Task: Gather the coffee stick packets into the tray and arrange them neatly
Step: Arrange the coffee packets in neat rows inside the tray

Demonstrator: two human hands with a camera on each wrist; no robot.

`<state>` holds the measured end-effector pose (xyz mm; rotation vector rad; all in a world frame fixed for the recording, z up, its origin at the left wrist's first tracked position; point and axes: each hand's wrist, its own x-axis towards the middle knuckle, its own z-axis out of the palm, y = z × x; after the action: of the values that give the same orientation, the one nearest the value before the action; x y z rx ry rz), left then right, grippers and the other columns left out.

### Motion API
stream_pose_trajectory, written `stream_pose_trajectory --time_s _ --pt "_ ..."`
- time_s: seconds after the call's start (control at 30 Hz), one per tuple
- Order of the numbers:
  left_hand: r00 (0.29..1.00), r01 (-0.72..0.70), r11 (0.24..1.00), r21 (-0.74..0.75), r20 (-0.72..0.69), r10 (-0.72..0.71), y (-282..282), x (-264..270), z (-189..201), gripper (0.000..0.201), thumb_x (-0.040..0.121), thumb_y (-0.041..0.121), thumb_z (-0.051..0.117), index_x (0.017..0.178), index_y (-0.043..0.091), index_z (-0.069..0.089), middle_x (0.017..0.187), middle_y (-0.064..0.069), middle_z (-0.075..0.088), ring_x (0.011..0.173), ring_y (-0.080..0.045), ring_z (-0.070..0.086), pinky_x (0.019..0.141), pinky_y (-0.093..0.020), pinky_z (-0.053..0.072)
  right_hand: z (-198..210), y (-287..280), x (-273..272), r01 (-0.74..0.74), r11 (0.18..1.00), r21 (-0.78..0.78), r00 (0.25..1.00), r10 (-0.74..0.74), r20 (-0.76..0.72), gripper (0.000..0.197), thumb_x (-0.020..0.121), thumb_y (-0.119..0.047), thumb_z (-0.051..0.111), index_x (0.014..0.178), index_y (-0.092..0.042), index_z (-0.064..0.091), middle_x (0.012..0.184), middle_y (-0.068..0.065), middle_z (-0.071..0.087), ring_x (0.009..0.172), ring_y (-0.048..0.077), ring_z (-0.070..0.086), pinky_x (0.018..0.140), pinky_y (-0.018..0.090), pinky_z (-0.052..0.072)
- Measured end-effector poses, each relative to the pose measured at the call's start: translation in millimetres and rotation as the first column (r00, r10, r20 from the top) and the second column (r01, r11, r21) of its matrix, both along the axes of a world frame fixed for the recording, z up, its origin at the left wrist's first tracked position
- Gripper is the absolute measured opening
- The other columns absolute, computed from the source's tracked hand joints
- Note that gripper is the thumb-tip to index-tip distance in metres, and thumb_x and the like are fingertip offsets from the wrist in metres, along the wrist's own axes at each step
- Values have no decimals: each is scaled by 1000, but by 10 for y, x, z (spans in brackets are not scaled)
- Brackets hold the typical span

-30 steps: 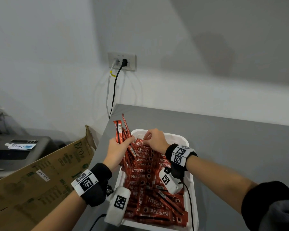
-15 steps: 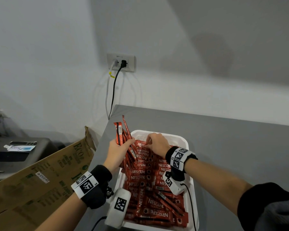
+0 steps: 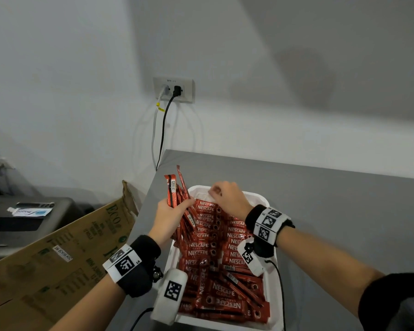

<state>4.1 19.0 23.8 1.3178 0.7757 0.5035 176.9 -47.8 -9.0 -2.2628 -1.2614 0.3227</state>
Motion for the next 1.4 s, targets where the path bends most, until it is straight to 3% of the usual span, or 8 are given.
stream_pose_trajectory --time_s 0.17,0.47,0.6,0.73,0.93,1.07,1.27,1.4 --pt "962 264 962 66 -90 -258 -80 73 24 13 86 13 63 91 1 66 85 -10 70 79 -22 67 73 -24 53 447 -157 -203 -109 953 283 898 216 -383 34 97 -28 50 128 -14 52 92 -7 62 63 -2 58 61 13 44" --pt "987 160 984 -79 31 -158 -148 94 -20 28 90 27 57 97 1 66 90 -12 71 85 -26 66 86 -39 52 499 -539 -127 312 811 495 685 169 -709 26 85 -1 65 93 -10 42 77 14 65 57 16 67 59 24 57" --pt "979 200 948 -248 79 -186 -165 124 41 35 92 31 53 106 2 65 100 -17 70 93 -29 68 82 -36 54 350 -673 -157 178 878 445 758 166 -630 17 78 1 71 80 -8 57 87 11 70 83 24 71 80 35 58" --pt "985 162 939 -304 100 -138 -171 154 68 34 91 34 54 108 6 64 101 -17 70 94 -30 67 86 -38 53 288 -722 -146 117 875 470 877 131 -462 26 77 7 70 66 -16 64 86 0 72 89 13 69 84 28 54" --pt "998 59 997 -58 33 -57 -211 164 67 11 82 9 67 91 6 64 82 -8 70 68 -15 69 62 -23 53 316 -777 -144 -94 883 460 956 209 -206 23 77 1 69 84 -21 71 107 -13 66 100 5 63 90 18 49" --pt "998 59 994 89 13 -60 -205 146 73 12 81 10 69 90 6 62 82 -6 69 67 -11 68 57 -16 51 378 -771 -63 70 877 475 917 130 -376 19 84 -18 56 96 -31 61 110 -14 63 104 2 59 92 21 48" --pt "1000 -15 992 122 10 14 -222 177 62 12 82 12 68 87 3 62 81 -10 68 72 -19 68 65 -26 53 381 -697 -54 -1 968 250 985 45 -168 32 89 -34 61 118 -21 60 105 -11 61 89 1 57 75 15 43" --pt "995 -96 993 72 25 94 -256 236 34 16 82 17 68 86 2 61 88 -16 68 79 -27 67 74 -37 55 325 -642 -168 165 949 268 880 -19 -474 35 91 -34 59 120 -17 52 93 -2 68 75 7 66 70 22 54"
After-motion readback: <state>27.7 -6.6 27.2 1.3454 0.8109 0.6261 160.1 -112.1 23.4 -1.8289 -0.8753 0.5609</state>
